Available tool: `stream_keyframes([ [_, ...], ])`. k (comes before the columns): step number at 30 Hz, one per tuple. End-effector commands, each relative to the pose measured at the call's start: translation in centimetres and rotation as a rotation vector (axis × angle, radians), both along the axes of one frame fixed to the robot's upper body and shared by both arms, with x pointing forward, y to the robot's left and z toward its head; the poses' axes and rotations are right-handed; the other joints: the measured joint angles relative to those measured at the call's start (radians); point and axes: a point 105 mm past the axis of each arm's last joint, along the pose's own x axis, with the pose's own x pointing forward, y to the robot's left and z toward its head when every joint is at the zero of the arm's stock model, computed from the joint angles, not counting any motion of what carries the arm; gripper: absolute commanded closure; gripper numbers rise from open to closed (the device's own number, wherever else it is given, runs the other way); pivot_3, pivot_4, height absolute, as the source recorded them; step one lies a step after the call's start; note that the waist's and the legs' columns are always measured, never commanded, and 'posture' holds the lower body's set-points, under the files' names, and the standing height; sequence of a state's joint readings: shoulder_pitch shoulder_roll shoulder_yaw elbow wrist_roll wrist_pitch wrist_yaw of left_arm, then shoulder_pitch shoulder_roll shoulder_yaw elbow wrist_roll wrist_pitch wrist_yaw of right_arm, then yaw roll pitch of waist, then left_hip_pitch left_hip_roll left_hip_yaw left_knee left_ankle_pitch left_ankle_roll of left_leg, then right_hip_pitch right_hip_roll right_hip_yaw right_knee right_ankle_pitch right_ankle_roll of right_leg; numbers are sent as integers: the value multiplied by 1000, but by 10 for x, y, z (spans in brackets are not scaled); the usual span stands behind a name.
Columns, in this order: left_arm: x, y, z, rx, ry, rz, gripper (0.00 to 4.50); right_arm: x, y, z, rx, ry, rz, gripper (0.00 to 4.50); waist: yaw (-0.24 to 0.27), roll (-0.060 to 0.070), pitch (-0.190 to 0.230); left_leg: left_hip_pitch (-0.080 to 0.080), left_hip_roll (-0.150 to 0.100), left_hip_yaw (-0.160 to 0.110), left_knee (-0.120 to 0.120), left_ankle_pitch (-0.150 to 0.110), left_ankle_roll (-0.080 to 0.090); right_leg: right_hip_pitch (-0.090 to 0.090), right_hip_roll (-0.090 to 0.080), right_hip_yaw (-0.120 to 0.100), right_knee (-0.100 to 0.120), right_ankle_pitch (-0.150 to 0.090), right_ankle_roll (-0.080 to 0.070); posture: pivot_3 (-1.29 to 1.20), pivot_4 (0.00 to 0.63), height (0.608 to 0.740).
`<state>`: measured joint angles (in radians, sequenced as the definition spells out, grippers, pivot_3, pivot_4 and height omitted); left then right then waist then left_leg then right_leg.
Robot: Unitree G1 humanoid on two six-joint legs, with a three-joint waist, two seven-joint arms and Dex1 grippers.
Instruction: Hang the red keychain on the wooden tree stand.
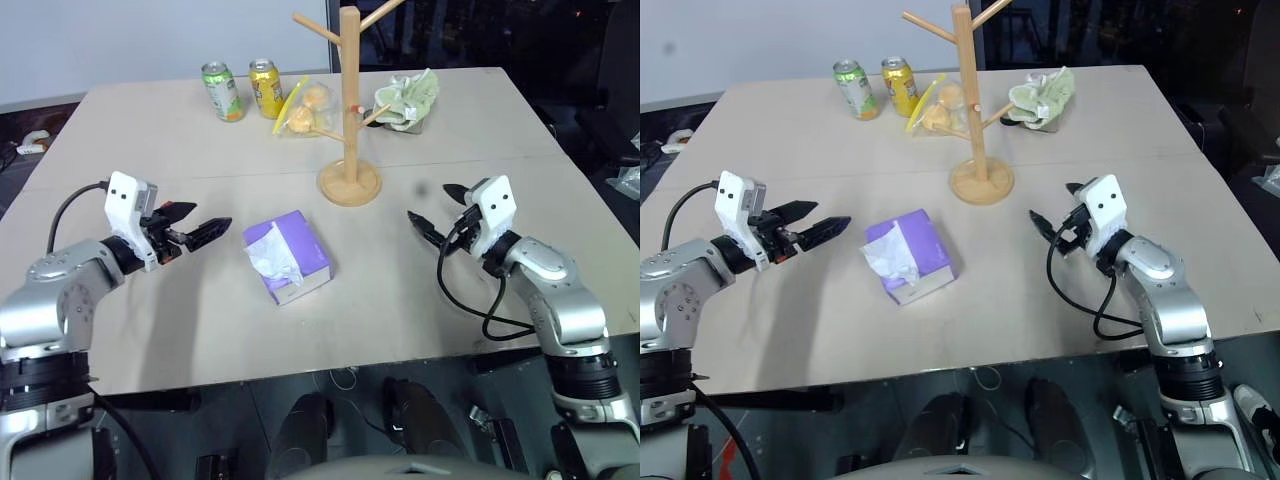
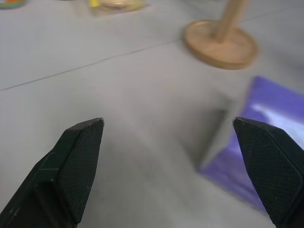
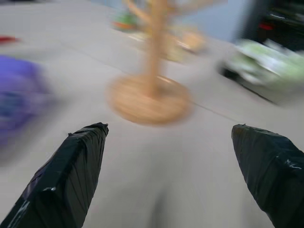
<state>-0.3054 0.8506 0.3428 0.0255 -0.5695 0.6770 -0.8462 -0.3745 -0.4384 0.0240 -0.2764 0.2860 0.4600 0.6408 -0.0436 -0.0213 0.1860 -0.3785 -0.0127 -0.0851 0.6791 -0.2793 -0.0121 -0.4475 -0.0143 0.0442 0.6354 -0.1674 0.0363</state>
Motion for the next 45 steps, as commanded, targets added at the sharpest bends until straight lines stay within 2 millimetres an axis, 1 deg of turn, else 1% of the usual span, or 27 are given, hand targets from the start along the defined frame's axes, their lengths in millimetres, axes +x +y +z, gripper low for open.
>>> stream_keyframes([
  [1,-2,-9,11,6,-20,-41,16,-12,10,15,-15,-37,103,0,0,0,0,0,0,0,0,0,0,0,0,0,0,0,0,0,150,740],
  [4,-8,-16,4,-73,56,-48,16,-21,15,18,-37,-44,172,0,0,0,0,0,0,0,-1,0,0,0,0,0,-1,0,0,0,150,740],
  [7,-26,-32,-3,-198,182,-108,16,-36,21,24,-67,-74,267,0,-2,0,0,-1,0,0,-1,0,0,0,0,0,-2,0,0,0,150,740],
  [9,-38,-38,-7,-222,242,-136,16,-45,23,34,-50,-81,318,0,-4,0,1,-1,0,0,-2,0,0,0,0,0,-2,0,0,0,150,740],
  [12,-37,-38,-20,-228,290,-85,16,-52,27,48,-17,-89,359,0,0,0,1,0,1,-1,-3,0,0,0,0,0,-3,0,0,0,150,740],
  [15,-34,-44,-35,-254,319,-51,16,-59,35,55,-28,-100,409,0,2,0,1,0,1,-1,-3,0,0,0,0,-1,-2,0,0,0,150,740],
  [18,-32,-48,-46,-283,333,-18,16,-65,40,57,-32,-99,435,0,3,-1,0,0,1,-1,-3,0,0,0,0,-1,-2,0,0,0,150,740],
  [21,-32,-55,-51,-330,343,-13,16,-69,41,54,-40,-96,445,0,4,-1,0,-1,0,-1,-3,0,0,0,-1,-1,-3,0,0,0,150,740],
  [23,-35,-60,-53,-332,348,-27,16,-71,42,52,-41,-94,445,0,5,-1,0,-1,0,-1,-3,0,0,0,-1,-1,-3,0,0,0,150,740],
  [24,-36,-61,-55,-329,350,-31,404,-71,41,52,-41,-93,444,0,5,-1,0,-1,0,-1,-3,0,0,0,-1,-1,-4,0,0,0,150,740],
  [25,-36,-61,-55,-327,349,-30,511,-71,41,52,-39,-92,442,0,4,-1,0,-1,0,-1,-3,0,0,0,-2,-1,-4,0,0,0,150,740],
  [26,-37,-61,-56,-327,347,-29,797,-71,41,51,-38,-92,441,0,4,-1,0,-1,0,-1,-3,0,0,0,-2,-1,-4,0,0,0,150,740],
  [28,-37,-61,-55,-327,343,-32,1662,-71,41,52,-32,-91,437,0,5,-1,0,0,0,-1,-3,0,0,0,-1,-1,-4,0,0,0,150,740],
  [31,-35,-59,-54,-325,335,-28,3113,-69,40,53,-28,-93,429,0,4,-1,0,0,0,-1,-3,0,0,0,-1,-1,-3,0,0,0,150,740],
  [33,-34,-58,-55,-321,332,-24,3988,-67,38,53,-23,-94,418,0,4,-1,0,0,0,-1,-3,0,0,0,-1,-1,-3,0,0,0,150,740],
  [34,-34,-58,-55,-319,330,-23,4339,-66,38,53,-21,-93,414,0,4,-1,0,0,0,-1,-3,0,0,0,-1,-1,-3,0,0,0,150,740],
  [35,-34,-58,-55,-318,327,-24,4446,-66,38,53,-20,-93,412,0,4,-1,0,0,0,-1,-3,0,0,0,-1,-1,-3,0,0,0,150,740],
  [41,-29,-61,-47,-330,290,-38,4446,-67,40,54,-25,-94,423,0,5,-1,0,0,0,-1,-3,0,0,0,-1,-1,-3,0,0,0,150,740],
  [43,-28,-60,-40,-338,268,-44,4446,-67,42,56,-25,-99,428,0,5,-1,0,0,0,-1,-3,0,0,0,-1,-1,-3,0,0,0,150,740],
  [45,-25,-57,-29,-353,234,-50,4446,-67,43,58,-25,-105,431,0,4,-1,0,0,0,-1,-3,0,0,0,-1,-1,-3,0,0,0,150,740],
])
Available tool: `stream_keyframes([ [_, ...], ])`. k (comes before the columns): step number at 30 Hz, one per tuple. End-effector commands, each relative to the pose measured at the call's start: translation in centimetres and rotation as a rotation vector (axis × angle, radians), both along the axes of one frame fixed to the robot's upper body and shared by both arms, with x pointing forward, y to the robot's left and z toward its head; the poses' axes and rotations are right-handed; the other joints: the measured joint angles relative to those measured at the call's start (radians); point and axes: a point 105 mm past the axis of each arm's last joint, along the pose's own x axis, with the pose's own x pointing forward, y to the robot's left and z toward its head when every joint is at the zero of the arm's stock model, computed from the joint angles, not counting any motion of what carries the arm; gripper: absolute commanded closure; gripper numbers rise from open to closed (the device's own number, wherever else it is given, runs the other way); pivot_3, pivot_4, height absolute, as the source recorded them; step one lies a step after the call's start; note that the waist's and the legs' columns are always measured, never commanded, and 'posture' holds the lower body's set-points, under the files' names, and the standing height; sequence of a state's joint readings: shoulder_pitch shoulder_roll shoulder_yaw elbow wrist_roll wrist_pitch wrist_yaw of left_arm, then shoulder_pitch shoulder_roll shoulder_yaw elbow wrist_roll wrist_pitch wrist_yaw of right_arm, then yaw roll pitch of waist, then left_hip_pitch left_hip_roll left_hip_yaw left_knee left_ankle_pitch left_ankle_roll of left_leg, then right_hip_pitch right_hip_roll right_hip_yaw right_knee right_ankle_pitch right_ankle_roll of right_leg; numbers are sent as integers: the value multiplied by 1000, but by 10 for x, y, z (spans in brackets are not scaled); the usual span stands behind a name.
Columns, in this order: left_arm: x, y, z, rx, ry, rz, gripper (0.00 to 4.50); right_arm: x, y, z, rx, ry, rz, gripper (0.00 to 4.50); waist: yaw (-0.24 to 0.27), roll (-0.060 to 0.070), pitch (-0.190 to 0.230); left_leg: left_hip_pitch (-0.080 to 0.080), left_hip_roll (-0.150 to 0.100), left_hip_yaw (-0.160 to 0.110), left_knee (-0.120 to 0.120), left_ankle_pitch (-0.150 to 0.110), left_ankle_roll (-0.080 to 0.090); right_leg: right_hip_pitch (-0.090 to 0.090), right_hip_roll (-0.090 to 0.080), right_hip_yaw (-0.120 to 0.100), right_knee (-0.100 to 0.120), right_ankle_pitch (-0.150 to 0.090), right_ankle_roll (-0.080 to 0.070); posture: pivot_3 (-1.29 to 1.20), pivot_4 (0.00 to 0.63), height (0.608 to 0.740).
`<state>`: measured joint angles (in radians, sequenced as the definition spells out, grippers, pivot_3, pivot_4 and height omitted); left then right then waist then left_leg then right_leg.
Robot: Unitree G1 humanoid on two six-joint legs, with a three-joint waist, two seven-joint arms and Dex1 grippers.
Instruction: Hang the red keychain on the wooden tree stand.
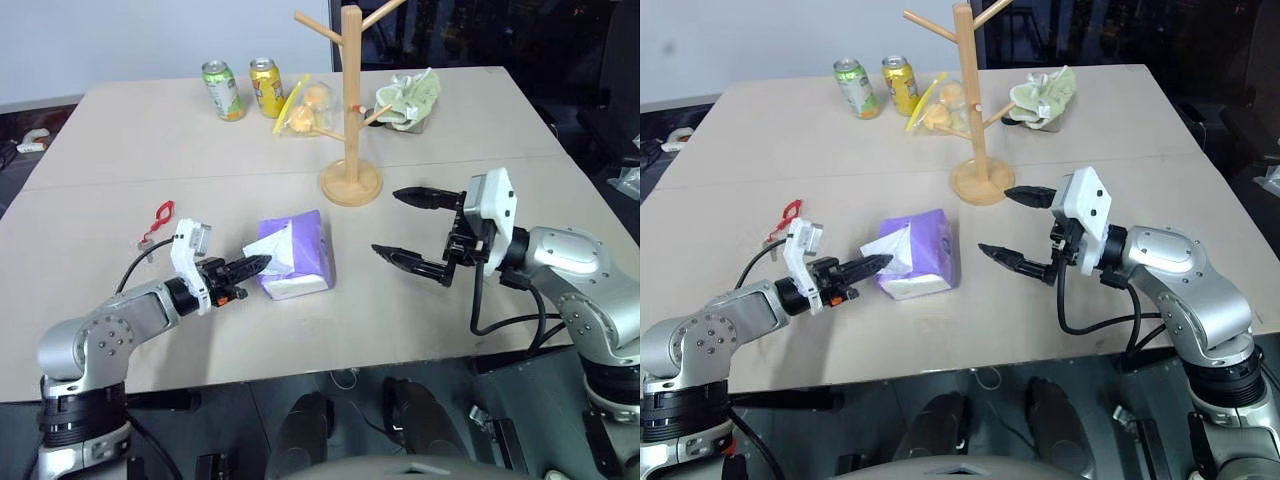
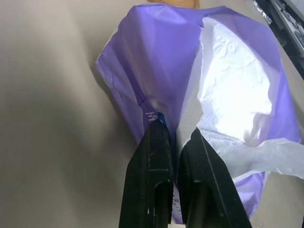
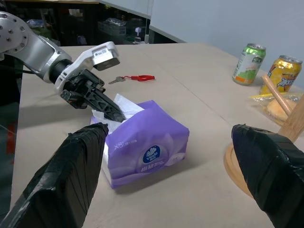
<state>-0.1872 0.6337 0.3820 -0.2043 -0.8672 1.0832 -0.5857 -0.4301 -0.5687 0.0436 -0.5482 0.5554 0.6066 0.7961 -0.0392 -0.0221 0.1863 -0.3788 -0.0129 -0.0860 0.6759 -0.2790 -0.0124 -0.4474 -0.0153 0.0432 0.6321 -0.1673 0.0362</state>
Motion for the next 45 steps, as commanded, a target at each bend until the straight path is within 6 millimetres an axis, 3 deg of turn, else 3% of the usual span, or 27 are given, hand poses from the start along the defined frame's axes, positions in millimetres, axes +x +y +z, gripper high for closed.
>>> stream_keyframes([
  [1,5,6,31,-37,-108,2,4446,-4,5,14,15,-59,25,0,-1,0,0,0,0,0,0,0,0,0,0,0,0,0,0,0,150,740],
  [5,20,28,64,-89,-203,113,4446,0,8,18,24,-75,28,0,-1,0,0,0,0,0,0,0,0,0,0,0,0,0,0,0,150,740],
  [9,36,63,92,-143,-280,308,4446,1,16,24,40,-95,58,0,-2,0,0,0,0,0,0,0,0,0,0,0,0,0,0,0,150,740],
  [11,46,91,102,-150,-317,479,4446,2,21,30,53,-118,79,0,-2,0,0,0,0,0,0,0,0,0,0,0,0,0,0,0,150,740],
  [15,55,166,118,-153,-374,890,4446,-2,37,54,89,-179,150,0,-2,0,0,0,0,-1,0,0,0,0,0,-1,0,1,0,0,150,740],
  [18,49,218,116,-148,-368,1156,4446,-6,46,67,107,-200,201,0,-2,0,0,0,0,-1,-1,0,-1,-1,0,-1,0,3,-4,0,150,740],
  [21,42,249,107,-139,-338,1320,4446,-8,52,76,134,-192,230,0,0,-1,0,0,-1,-2,-3,0,-1,-1,-1,-2,-2,3,-4,0,150,740],
  [24,39,262,98,-151,-314,1403,4446,-9,53,79,144,-185,238,0,8,-2,-1,-1,-2,-3,-5,0,-1,-1,-3,-3,-5,3,-5,0,150,740],
  [30,35,274,62,-232,-189,1491,4446,-7,52,79,138,-182,219,0,17,-3,-2,-3,-4,-4,-5,1,-2,-1,-6,-5,-6,4,-5,0,150,740],
  [33,37,274,60,-264,-192,1478,4446,-6,50,79,134,-181,202,0,17,-3,-2,-3,-4,-5,-5,0,-1,-1,-5,-6,-6,4,-5,0,150,740],
  [34,39,273,62,-274,-199,1472,3808,-5,49,79,133,-180,198,0,17,-3,-2,-3,-3,-5,-5,0,-1,-1,-5,-6,-5,4,-5,0,150,740],
  [39,40,274,76,-264,-247,1459,1822,-5,47,78,128,-179,185,0,15,-3,-2,-2,-3,-5,-5,0,-1,-1,-4,-6,-5,4,-5,0,150,740],
  [42,35,279,96,-283,-302,1476,315,-3,44,74,120,-175,167,0,9,-3,-2,-2,-3,-5,-5,0,-1,-1,-4,-6,-5,4,-5,0,150,740],
  [43,34,280,102,-283,-315,1477,61,-2,44,73,118,-174,163,0,6,-3,-2,-2,-3,-5,-5,0,-1,-1,-4,-6,-5,4,-5,0,150,740],
  [45,34,277,121,-253,-364,1458,61,-2,42,72,118,-172,155,0,4,-3,-2,-3,-3,-5,-5,0,-1,-1,-4,-6,-5,4,-5,0,150,740],
])
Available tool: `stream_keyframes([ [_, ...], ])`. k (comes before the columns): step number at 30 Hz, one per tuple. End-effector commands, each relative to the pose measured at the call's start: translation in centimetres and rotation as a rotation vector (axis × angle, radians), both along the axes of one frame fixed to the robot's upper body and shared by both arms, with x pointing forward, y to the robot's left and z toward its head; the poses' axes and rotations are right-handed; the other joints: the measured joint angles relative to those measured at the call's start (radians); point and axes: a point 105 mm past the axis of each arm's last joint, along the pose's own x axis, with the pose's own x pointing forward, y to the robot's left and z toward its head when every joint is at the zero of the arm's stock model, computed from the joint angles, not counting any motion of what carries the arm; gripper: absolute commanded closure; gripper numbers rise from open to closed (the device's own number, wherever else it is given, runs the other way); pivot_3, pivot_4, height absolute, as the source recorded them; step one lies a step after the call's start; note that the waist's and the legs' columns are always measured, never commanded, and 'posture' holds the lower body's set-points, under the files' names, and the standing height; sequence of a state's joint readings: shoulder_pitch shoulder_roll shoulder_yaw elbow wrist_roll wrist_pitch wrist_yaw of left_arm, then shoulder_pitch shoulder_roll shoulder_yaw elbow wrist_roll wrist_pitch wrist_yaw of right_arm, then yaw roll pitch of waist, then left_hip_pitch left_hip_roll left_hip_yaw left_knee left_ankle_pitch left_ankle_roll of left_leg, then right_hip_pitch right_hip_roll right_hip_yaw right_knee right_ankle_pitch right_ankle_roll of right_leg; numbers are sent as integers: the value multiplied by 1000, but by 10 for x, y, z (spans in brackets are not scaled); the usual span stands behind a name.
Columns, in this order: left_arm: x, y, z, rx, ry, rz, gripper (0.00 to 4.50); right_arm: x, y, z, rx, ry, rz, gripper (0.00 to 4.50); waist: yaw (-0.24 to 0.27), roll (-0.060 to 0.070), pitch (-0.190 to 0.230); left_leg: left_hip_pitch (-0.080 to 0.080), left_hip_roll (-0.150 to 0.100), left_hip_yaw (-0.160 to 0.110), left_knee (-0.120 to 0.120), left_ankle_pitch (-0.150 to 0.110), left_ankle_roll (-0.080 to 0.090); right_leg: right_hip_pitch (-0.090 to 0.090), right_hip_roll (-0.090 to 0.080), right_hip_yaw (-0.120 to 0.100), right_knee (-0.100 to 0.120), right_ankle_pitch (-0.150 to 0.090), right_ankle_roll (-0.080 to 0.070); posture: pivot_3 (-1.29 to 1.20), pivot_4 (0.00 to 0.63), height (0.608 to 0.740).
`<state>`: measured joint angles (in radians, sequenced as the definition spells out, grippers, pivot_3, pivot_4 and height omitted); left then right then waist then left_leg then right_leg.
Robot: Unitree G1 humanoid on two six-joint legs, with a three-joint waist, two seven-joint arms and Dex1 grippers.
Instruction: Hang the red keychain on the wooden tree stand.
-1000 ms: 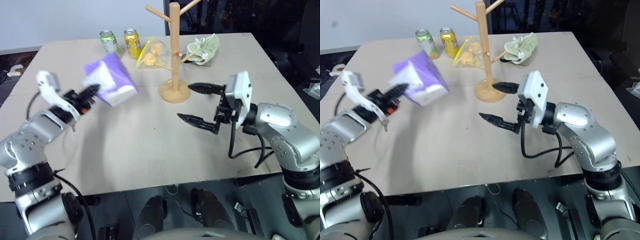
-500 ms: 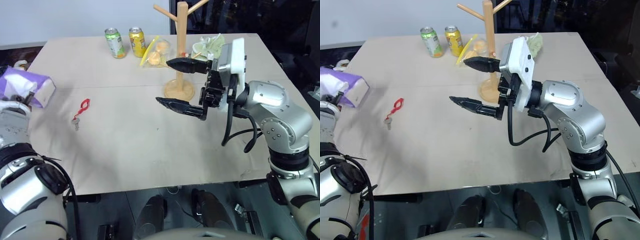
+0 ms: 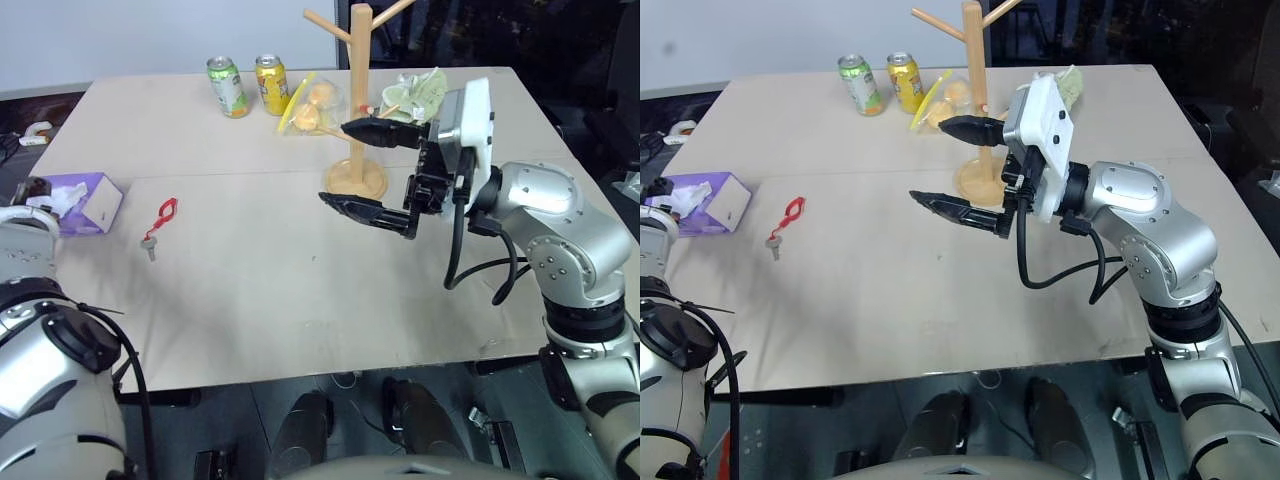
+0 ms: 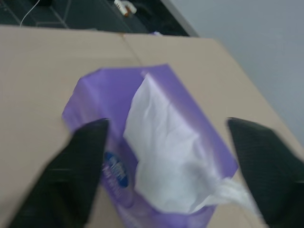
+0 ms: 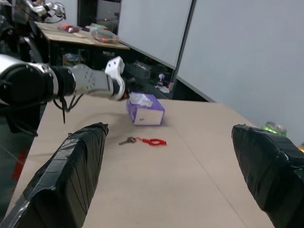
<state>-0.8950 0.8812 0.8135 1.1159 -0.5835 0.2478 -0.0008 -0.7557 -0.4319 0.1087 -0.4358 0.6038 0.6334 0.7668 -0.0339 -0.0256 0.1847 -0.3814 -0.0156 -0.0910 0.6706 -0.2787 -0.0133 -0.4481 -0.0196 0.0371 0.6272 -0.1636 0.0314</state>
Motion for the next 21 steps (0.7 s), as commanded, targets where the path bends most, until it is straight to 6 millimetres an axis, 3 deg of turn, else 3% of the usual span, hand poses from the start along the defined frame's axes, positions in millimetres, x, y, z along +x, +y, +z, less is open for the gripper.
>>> stream_keyframes([
  [1,-9,1,66,165,-88,11,61,-6,-5,9,18,-46,-13,0,-3,-1,0,0,0,0,0,0,0,0,0,0,0,0,0,0,150,740],
  [3,-4,-24,96,380,-52,-85,61,-5,-6,8,21,-40,-21,0,-5,-3,0,0,1,-1,0,0,0,0,0,0,0,0,0,0,150,740],
  [5,5,-56,106,620,38,-228,61,-5,-7,6,23,-34,-21,0,-3,-3,0,0,1,0,0,0,0,0,-1,1,0,0,0,0,150,740],
  [7,12,-89,100,808,128,-394,61,-6,-6,5,23,-27,-13,0,-6,-2,0,0,0,1,-1,0,0,0,-1,2,0,0,0,0,150,740],
  [9,15,-110,77,904,233,-518,61,-8,-6,4,21,-21,-2,0,-7,0,0,2,-1,3,-2,0,0,0,-1,4,1,0,0,0,150,740],
  [15,4,-132,11,945,459,-723,61,-9,-5,3,17,-13,10,0,-21,0,1,2,4,3,-2,0,0,-1,4,4,1,0,0,0,150,740],
  [21,-12,-112,-18,853,503,-768,61,-9,-6,0,14,3,3,0,-17,0,1,2,4,3,-1,0,0,-1,4,4,1,-1,0,0,150,740],
])
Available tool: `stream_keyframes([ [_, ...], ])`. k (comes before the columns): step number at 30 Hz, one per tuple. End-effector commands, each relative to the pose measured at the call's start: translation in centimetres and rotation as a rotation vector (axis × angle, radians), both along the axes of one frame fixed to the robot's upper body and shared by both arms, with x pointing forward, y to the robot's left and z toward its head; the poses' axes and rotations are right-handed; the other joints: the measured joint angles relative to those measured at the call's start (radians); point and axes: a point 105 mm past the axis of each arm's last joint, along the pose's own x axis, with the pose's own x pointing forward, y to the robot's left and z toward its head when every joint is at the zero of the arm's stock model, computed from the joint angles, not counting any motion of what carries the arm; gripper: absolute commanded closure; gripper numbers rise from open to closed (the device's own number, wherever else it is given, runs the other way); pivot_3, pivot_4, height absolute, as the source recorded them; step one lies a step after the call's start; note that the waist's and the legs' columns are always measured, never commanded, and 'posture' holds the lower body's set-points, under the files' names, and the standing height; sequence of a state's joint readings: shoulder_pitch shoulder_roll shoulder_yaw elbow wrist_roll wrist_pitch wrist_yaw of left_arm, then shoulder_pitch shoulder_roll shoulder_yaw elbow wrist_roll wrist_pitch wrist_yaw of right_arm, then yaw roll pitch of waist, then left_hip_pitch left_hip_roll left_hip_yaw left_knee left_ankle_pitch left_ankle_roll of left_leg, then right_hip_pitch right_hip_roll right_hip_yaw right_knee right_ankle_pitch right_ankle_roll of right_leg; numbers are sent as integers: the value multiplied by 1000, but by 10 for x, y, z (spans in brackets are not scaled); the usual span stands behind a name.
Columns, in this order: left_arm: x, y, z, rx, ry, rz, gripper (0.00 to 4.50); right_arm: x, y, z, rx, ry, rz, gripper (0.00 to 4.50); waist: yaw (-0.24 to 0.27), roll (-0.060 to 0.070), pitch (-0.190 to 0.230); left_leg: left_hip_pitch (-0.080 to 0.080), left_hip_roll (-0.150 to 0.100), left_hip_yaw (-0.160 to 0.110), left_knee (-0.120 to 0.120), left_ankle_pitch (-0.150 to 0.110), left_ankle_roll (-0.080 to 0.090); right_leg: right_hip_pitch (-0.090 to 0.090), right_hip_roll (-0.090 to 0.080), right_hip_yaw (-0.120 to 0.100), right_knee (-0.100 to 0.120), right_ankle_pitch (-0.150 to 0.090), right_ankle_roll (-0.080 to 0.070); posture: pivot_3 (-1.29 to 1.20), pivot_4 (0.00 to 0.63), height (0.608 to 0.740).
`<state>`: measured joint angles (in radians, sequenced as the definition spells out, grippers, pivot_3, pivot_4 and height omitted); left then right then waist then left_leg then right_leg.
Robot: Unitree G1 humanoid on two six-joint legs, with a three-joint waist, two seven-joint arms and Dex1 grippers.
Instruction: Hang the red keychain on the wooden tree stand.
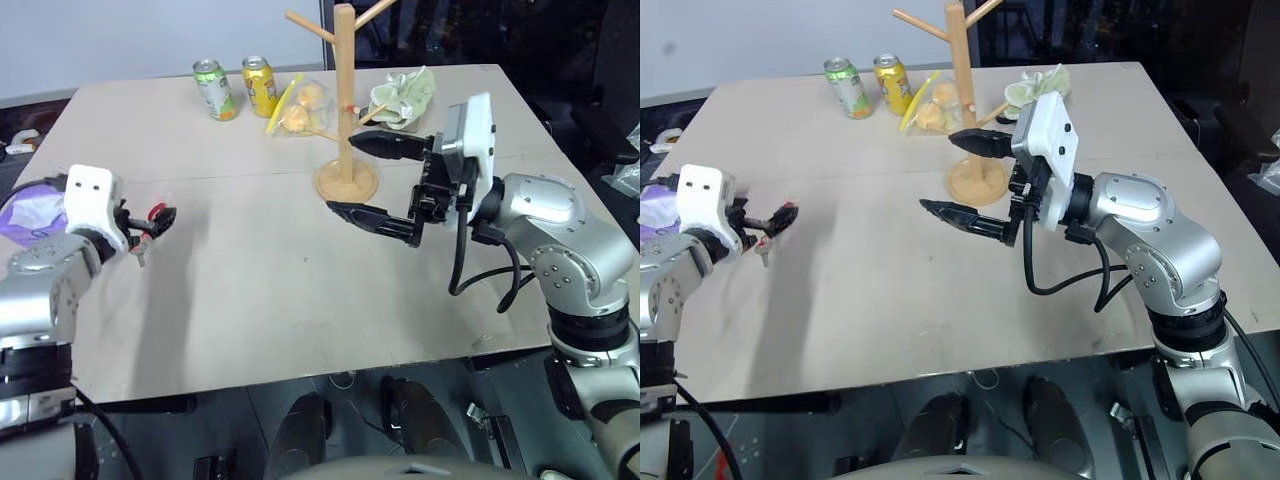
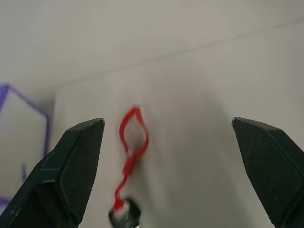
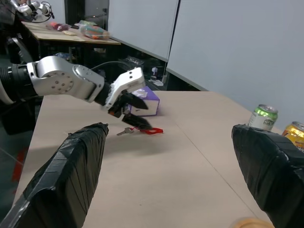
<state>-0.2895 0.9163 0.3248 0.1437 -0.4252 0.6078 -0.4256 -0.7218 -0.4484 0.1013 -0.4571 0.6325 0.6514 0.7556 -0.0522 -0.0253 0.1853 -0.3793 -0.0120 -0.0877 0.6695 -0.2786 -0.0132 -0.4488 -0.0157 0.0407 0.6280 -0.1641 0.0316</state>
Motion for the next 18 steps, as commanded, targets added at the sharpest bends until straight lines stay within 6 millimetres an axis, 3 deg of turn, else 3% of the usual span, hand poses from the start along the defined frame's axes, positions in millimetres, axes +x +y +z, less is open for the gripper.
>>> stream_keyframes([
  [1,-8,19,4,-22,-24,6,61,-7,-2,6,16,-30,7,0,2,0,0,0,0,0,0,0,0,0,0,0,0,0,0,0,150,740],
  [8,6,43,0,-141,-53,30,61,-6,-2,8,21,-22,1,0,19,0,0,0,-1,-1,1,0,0,1,0,-2,0,0,0,0,150,740],
  [12,22,37,-1,-206,-62,-30,61,-4,-3,9,24,-20,-8,0,17,-1,0,-1,-2,-1,1,0,0,1,-1,-2,0,0,0,0,150,740],
  [18,31,25,-18,-207,30,-113,61,-4,-4,11,23,-26,-24,0,8,-1,0,-1,-2,0,1,0,0,1,-1,-1,-1,0,0,0,150,740],
])
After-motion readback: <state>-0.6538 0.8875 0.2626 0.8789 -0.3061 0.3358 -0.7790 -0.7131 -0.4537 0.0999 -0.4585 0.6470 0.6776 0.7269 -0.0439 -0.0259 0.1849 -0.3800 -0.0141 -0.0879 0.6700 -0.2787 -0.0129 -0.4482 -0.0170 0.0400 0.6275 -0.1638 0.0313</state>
